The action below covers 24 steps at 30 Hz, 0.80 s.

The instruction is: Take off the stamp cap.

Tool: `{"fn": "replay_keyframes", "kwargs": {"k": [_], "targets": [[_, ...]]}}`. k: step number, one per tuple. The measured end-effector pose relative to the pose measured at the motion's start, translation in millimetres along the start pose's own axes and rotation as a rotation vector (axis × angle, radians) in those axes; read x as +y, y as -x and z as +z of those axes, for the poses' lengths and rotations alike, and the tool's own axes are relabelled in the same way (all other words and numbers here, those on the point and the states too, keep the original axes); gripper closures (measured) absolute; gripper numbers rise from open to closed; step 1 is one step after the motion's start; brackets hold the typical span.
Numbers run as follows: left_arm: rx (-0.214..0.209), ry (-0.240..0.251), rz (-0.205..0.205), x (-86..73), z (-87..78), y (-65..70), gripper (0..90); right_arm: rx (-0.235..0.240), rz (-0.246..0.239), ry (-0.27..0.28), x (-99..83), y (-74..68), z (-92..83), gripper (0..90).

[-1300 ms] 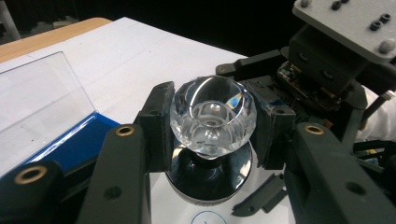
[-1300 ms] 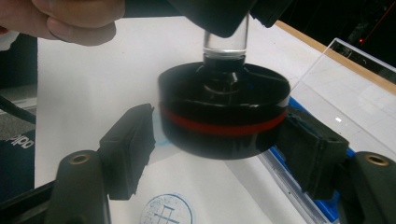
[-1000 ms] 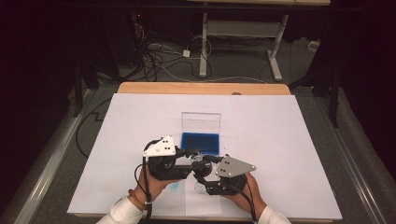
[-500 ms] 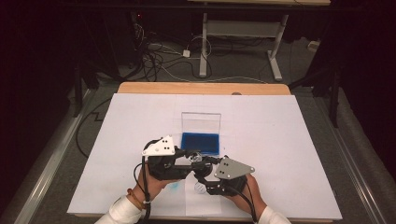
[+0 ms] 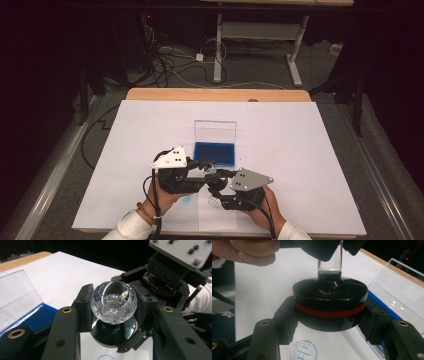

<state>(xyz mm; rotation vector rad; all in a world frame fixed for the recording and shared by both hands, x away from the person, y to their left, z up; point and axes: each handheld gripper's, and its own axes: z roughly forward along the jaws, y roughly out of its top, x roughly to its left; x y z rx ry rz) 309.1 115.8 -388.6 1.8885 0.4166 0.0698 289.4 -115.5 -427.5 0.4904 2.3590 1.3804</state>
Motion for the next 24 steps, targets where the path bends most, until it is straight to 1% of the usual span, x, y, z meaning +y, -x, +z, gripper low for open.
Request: {"fn": "replay_keyframes", "kwargs": {"k": [4, 6, 8, 13, 16, 18, 19, 20, 21, 22, 23, 24], "targets": [[0.017, -0.008, 0.029, 0.4, 1.1, 2.7, 54.4, 0.003, 0.004, -0.003, 0.3, 0.1, 0.4, 38.6], [0.03, -0.001, 0.038, -0.2, 1.8, 4.8, 54.5, 0.003, 0.004, -0.011, 0.3, 0.4, 1.0, 38.6], [0.03, -0.003, 0.046, 0.0, 1.6, 5.2, 54.5, 0.001, 0.002, -0.011, 0.4, 0.2, 0.6, 38.6], [0.025, 0.01, 0.05, -1.6, 0.1, 5.3, 54.5, 0.008, 0.018, -0.005, 0.4, -1.0, 0.2, 38.6], [0.034, 0.014, 0.067, -1.6, 0.1, 7.6, 54.6, 0.025, 0.033, 0.0, 0.3, -0.6, -0.2, 38.5], [0.039, 0.014, 0.08, -1.7, 0.7, 8.8, 54.6, 0.027, 0.037, 0.0, 0.1, -0.7, 0.1, 38.5], [0.039, 0.014, 0.083, -1.7, 0.8, 9.4, 54.6, 0.034, 0.045, 0.002, -0.3, -0.7, 0.0, 38.5], [0.038, 0.022, 0.099, -1.5, 0.0, 10.6, 54.6, 0.043, 0.051, 0.004, -0.5, -0.1, -0.1, 38.6], [0.06, 0.034, 0.128, -0.3, -3.2, 13.1, 54.6, 0.048, 0.14, -0.001, -5.1, 8.6, -0.4, 38.7], [0.055, 0.065, 0.124, 1.4, -8.1, 13.7, 54.6, 0.048, 0.14, -0.001, -5.1, 8.6, -0.4, 38.7], [0.055, 0.077, 0.118, 3.7, -12.1, 13.0, 54.6, 0.03, 0.167, -0.005, -9.0, 15.3, -1.5, 38.7], [0.05, 0.068, 0.121, 5.3, -14.5, 11.0, 54.6, 0.011, 0.161, 0.0, -11.2, 19.7, -4.4, 38.7]]}}
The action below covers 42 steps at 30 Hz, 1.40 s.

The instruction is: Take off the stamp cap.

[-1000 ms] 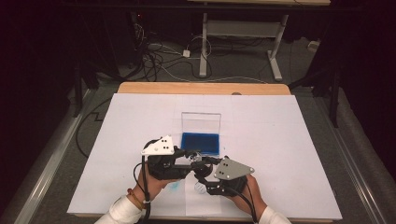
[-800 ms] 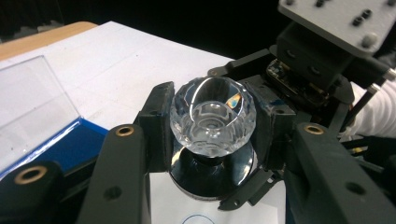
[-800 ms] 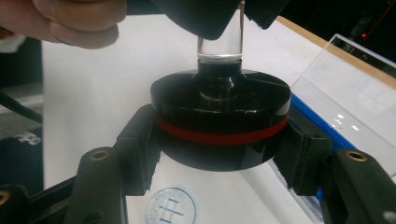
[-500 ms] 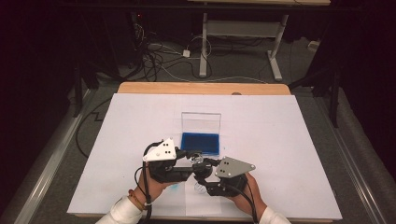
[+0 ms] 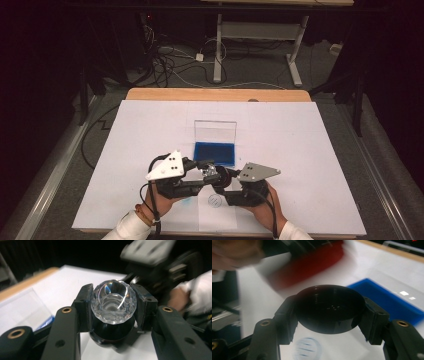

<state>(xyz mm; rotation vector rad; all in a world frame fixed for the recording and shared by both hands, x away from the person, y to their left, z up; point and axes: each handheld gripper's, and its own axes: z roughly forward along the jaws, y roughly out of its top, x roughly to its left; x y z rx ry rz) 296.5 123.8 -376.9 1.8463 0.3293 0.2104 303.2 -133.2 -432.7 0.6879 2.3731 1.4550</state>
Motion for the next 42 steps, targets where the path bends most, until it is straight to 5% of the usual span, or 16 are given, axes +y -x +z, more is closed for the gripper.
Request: {"fn": "replay_keyframes", "kwargs": {"k": [5, 8, 21, 42], "targets": [[-0.008, 0.011, -0.042, -5.8, -3.4, -8.7, 54.5, -0.02, -0.067, -0.018, 5.9, -5.1, -5.7, 38.5], [-0.016, 0.01, -0.034, -4.2, -5.9, -8.5, 54.5, -0.031, -0.112, -0.041, 4.7, -8.2, -5.0, 38.4], [0.05, -0.047, -0.042, -11.4, -19.0, -20.1, 54.5, -0.085, -0.194, -0.039, 5.0, -6.6, -26.3, 38.3], [0.114, -0.112, -0.082, -31.6, -40.4, -33.6, 54.4, -0.121, -0.183, 0.005, 8.1, 6.0, -68.5, 38.3]]}}
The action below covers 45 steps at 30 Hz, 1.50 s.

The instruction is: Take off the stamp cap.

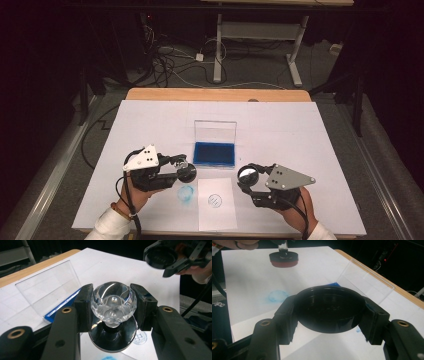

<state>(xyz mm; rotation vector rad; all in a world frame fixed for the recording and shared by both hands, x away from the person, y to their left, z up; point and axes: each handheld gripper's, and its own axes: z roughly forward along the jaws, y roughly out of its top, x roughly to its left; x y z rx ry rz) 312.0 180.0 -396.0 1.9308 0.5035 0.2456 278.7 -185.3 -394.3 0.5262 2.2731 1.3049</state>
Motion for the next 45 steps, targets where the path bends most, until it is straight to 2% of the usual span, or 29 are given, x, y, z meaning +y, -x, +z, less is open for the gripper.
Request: {"fn": "replay_keyframes", "kwargs": {"k": [4, 9, 13, 16, 29, 33, 45], "targets": [[0.008, -0.006, -0.007, -2.3, -1.3, -3.5, 54.4, 0.008, 0.035, 0.002, -8.1, 8.8, -8.9, 38.3], [0.013, 0.0, -0.013, -4.3, -3.3, -8.4, 54.4, -0.032, 0.035, -0.027, -20.4, 16.0, -18.1, 38.3], [0.019, 0.0, -0.022, -6.8, -5.6, -12.1, 54.4, -0.037, 0.06, -0.038, -31.0, 19.9, -23.8, 38.3], [0.031, 0.0, -0.024, -6.6, -7.2, -14.1, 54.4, -0.059, 0.066, -0.054, -37.9, 22.5, -28.4, 38.3], [0.057, 0.007, -0.03, -3.9, -11.2, -18.5, 54.4, -0.11, 0.095, -0.071, -60.6, 32.4, -52.4, 38.3], [0.063, 0.006, -0.029, -2.7, -10.3, -19.4, 54.4, -0.122, 0.103, -0.078, -64.4, 34.1, -55.3, 38.3], [0.056, -0.003, -0.016, 4.2, -0.4, -18.7, 54.4, -0.107, 0.098, -0.102, -66.5, 33.6, -51.6, 38.3]]}}
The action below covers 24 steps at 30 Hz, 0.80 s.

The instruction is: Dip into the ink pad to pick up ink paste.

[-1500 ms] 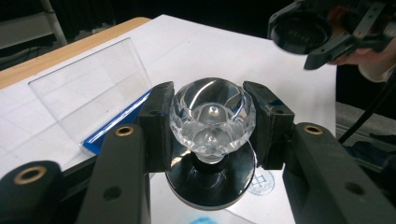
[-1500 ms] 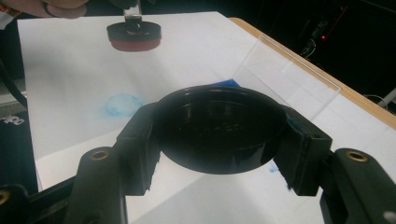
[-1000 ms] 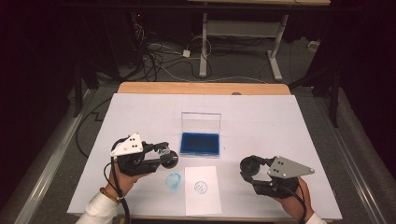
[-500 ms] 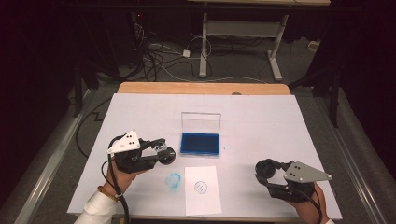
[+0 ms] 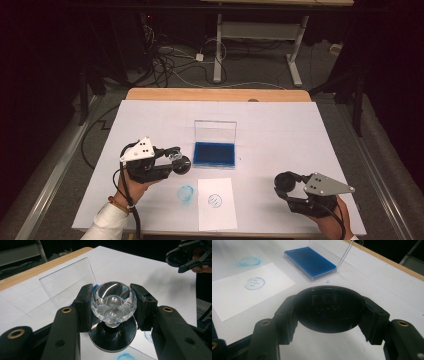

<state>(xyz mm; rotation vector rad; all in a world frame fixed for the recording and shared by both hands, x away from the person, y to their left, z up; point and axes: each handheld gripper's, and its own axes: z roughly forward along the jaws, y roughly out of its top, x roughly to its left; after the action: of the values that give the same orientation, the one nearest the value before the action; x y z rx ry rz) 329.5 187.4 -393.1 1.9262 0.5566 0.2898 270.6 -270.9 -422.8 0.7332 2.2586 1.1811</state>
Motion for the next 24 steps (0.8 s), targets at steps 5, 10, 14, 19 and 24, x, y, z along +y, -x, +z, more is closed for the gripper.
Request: {"fn": "replay_keyframes", "kwargs": {"k": [5, 10, 14, 19, 24], "targets": [[-0.013, 0.009, 0.011, 5.7, 4.6, 1.5, 54.4, 0.004, -0.002, 0.001, -0.5, 0.5, 0.2, 38.3], [-0.018, 0.008, 0.019, 8.4, 8.2, 1.9, 54.4, 0.006, -0.007, 0.002, 1.5, 0.2, 1.1, 38.2], [-0.02, 0.002, 0.029, 13.3, 9.5, 1.4, 54.4, 0.011, -0.006, -0.001, 1.0, -0.4, 2.2, 38.2], [-0.033, -0.009, 0.033, 20.5, 13.8, 0.4, 54.4, 0.014, 0.004, -0.004, -1.0, 0.8, 2.0, 38.2], [-0.045, -0.019, 0.051, 31.8, 17.8, 1.4, 54.4, 0.019, 0.0, -0.014, -1.1, -0.5, 4.8, 38.2]]}}
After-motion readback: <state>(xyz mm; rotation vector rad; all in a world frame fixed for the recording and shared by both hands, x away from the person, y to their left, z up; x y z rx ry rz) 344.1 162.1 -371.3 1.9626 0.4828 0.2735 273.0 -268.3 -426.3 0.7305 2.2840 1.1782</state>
